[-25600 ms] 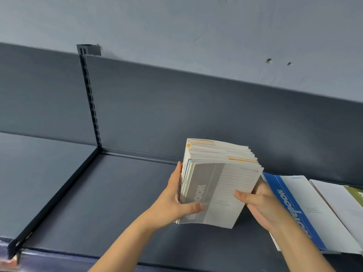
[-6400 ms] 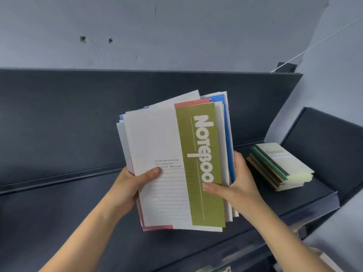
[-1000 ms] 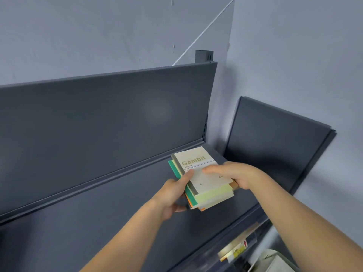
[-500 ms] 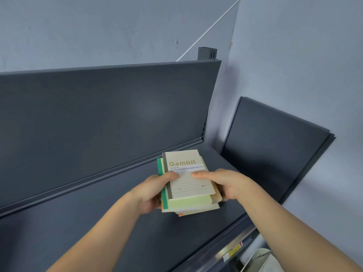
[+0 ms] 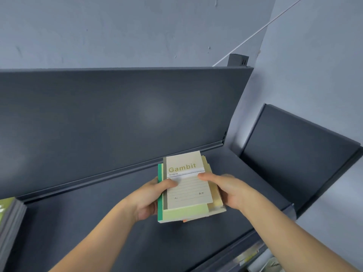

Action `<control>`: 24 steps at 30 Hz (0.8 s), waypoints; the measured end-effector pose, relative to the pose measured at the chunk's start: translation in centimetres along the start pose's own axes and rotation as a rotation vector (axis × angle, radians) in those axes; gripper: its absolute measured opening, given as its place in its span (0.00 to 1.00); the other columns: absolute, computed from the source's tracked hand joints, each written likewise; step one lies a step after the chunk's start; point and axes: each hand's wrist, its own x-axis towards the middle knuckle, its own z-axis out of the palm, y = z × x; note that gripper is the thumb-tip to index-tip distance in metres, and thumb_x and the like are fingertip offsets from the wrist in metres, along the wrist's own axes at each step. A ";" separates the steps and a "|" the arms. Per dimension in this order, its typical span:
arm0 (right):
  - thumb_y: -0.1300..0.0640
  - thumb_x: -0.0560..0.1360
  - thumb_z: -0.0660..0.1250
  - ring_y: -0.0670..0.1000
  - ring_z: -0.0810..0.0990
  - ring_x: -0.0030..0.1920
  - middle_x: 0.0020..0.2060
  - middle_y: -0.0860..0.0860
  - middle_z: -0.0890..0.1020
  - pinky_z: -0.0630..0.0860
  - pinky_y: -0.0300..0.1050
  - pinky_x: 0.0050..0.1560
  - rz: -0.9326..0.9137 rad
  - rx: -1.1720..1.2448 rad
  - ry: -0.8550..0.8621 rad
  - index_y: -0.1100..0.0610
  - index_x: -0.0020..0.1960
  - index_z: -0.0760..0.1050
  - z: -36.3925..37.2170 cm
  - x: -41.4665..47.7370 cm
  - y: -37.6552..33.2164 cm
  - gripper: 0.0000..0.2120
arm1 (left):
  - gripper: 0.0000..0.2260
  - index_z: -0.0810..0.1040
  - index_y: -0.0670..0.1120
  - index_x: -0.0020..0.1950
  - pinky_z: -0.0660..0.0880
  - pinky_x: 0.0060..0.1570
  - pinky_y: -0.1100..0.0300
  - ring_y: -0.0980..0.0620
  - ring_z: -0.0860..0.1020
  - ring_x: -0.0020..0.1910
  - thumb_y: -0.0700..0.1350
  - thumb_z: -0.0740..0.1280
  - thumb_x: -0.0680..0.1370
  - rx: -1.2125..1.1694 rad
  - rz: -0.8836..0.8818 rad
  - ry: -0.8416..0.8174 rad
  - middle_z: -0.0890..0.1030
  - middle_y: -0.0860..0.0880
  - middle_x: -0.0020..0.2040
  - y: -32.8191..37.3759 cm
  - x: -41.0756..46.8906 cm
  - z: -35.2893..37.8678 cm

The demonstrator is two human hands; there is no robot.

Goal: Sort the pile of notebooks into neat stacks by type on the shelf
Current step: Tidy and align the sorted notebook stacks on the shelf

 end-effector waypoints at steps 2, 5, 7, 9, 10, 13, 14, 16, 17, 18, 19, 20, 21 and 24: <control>0.50 0.60 0.79 0.56 0.84 0.50 0.48 0.54 0.86 0.79 0.58 0.53 -0.042 -0.038 0.009 0.59 0.58 0.77 0.8 -0.6 0.1 0.29 | 0.13 0.74 0.49 0.63 0.80 0.48 0.50 0.48 0.84 0.49 0.42 0.65 0.79 -0.022 0.026 -0.030 0.85 0.47 0.53 -0.3 -0.6 -0.6; 0.56 0.66 0.77 0.54 0.83 0.48 0.49 0.51 0.84 0.80 0.53 0.44 -0.143 -0.079 0.046 0.55 0.58 0.73 2.1 -2.4 0.1 0.23 | 0.20 0.72 0.53 0.64 0.78 0.55 0.45 0.47 0.83 0.54 0.41 0.68 0.74 -0.014 0.077 -0.097 0.84 0.48 0.56 -1.0 -1.6 -1.6; 0.60 0.66 0.77 0.50 0.81 0.49 0.50 0.48 0.82 0.79 0.49 0.45 -0.234 -0.121 0.050 0.52 0.60 0.70 2.8 -3.4 0.3 0.26 | 0.25 0.72 0.54 0.65 0.77 0.58 0.44 0.45 0.82 0.57 0.41 0.69 0.69 -0.033 0.116 -0.110 0.83 0.48 0.59 -1.5 -2.2 -2.0; 0.61 0.62 0.78 0.48 0.80 0.52 0.51 0.46 0.81 0.78 0.50 0.53 -0.327 -0.164 0.051 0.49 0.63 0.67 3.7 -4.0 0.6 0.34 | 0.27 0.72 0.52 0.65 0.78 0.56 0.47 0.45 0.82 0.57 0.39 0.69 0.67 -0.068 0.176 -0.073 0.83 0.47 0.59 -2.0 -2.8 -2.3; 0.62 0.61 0.79 0.47 0.80 0.53 0.52 0.45 0.80 0.78 0.51 0.56 -0.365 -0.186 0.048 0.47 0.64 0.65 4.2 -4.2 0.8 0.37 | 0.28 0.71 0.51 0.66 0.78 0.55 0.49 0.46 0.82 0.56 0.38 0.68 0.66 -0.069 0.208 -0.050 0.83 0.47 0.58 -2.2 -3.2 -2.4; 0.64 0.58 0.79 0.42 0.77 0.57 0.55 0.41 0.78 0.77 0.50 0.59 -0.461 -0.216 -0.003 0.41 0.66 0.61 5.7 -4.6 1.5 0.45 | 0.28 0.71 0.50 0.65 0.77 0.54 0.54 0.47 0.81 0.57 0.37 0.67 0.65 -0.007 0.312 0.010 0.83 0.49 0.57 -3.1 -4.5 -3.5; 0.64 0.57 0.79 0.41 0.76 0.58 0.57 0.39 0.77 0.77 0.48 0.59 -0.499 -0.218 -0.036 0.39 0.67 0.60 6.3 -4.6 1.9 0.47 | 0.28 0.71 0.51 0.65 0.77 0.54 0.54 0.47 0.80 0.58 0.37 0.67 0.65 0.023 0.354 0.035 0.83 0.50 0.57 -3.3 -5.1 -3.9; 0.66 0.57 0.77 0.37 0.74 0.59 0.57 0.36 0.76 0.78 0.41 0.55 -0.586 -0.228 -0.111 0.34 0.65 0.61 7.5 -4.6 2.5 0.48 | 0.32 0.68 0.56 0.67 0.76 0.56 0.56 0.49 0.79 0.61 0.36 0.67 0.65 0.097 0.443 0.084 0.82 0.52 0.58 -3.6 -6.3 -5.1; 0.68 0.58 0.76 0.36 0.75 0.59 0.56 0.35 0.77 0.78 0.38 0.52 -0.626 -0.242 -0.144 0.32 0.64 0.61 8.1 -4.5 2.8 0.47 | 0.36 0.65 0.60 0.70 0.77 0.56 0.58 0.52 0.78 0.61 0.36 0.67 0.66 0.146 0.487 0.095 0.81 0.54 0.60 -3.6 -6.9 -5.7; 0.69 0.58 0.75 0.37 0.76 0.58 0.56 0.37 0.78 0.78 0.37 0.48 -0.653 -0.252 -0.175 0.31 0.63 0.61 8.7 -4.4 3.2 0.47 | 0.40 0.60 0.63 0.72 0.76 0.55 0.61 0.56 0.77 0.62 0.35 0.67 0.67 0.201 0.530 0.098 0.79 0.56 0.63 -3.7 -7.4 -6.3; 0.70 0.58 0.74 0.39 0.77 0.57 0.55 0.39 0.78 0.79 0.40 0.44 -0.659 -0.249 -0.201 0.31 0.64 0.61 9.3 -4.4 3.4 0.48 | 0.42 0.57 0.65 0.73 0.75 0.56 0.64 0.59 0.75 0.64 0.34 0.67 0.67 0.248 0.564 0.096 0.77 0.59 0.65 -3.8 -7.8 -6.8; 0.70 0.58 0.73 0.42 0.77 0.57 0.55 0.41 0.79 0.81 0.45 0.40 -0.649 -0.236 -0.222 0.32 0.65 0.61 9.9 -4.3 3.7 0.48 | 0.43 0.54 0.65 0.74 0.73 0.57 0.66 0.61 0.73 0.66 0.34 0.67 0.68 0.278 0.586 0.092 0.74 0.61 0.68 -4.0 -8.1 -7.3; 0.69 0.58 0.73 0.43 0.78 0.56 0.55 0.42 0.79 0.82 0.52 0.39 -0.641 -0.227 -0.244 0.33 0.66 0.61 10.3 -4.3 3.9 0.48 | 0.45 0.51 0.64 0.75 0.72 0.59 0.67 0.61 0.71 0.68 0.34 0.68 0.69 0.294 0.598 0.091 0.71 0.63 0.70 -4.3 -8.3 -7.7; 0.66 0.58 0.72 0.38 0.76 0.57 0.56 0.37 0.77 0.82 0.47 0.45 -0.636 -0.244 -0.284 0.35 0.69 0.57 10.8 -4.2 4.3 0.49 | 0.50 0.46 0.64 0.75 0.71 0.65 0.62 0.60 0.67 0.72 0.38 0.75 0.67 0.303 0.597 0.100 0.65 0.65 0.73 -5.1 -8.8 -8.6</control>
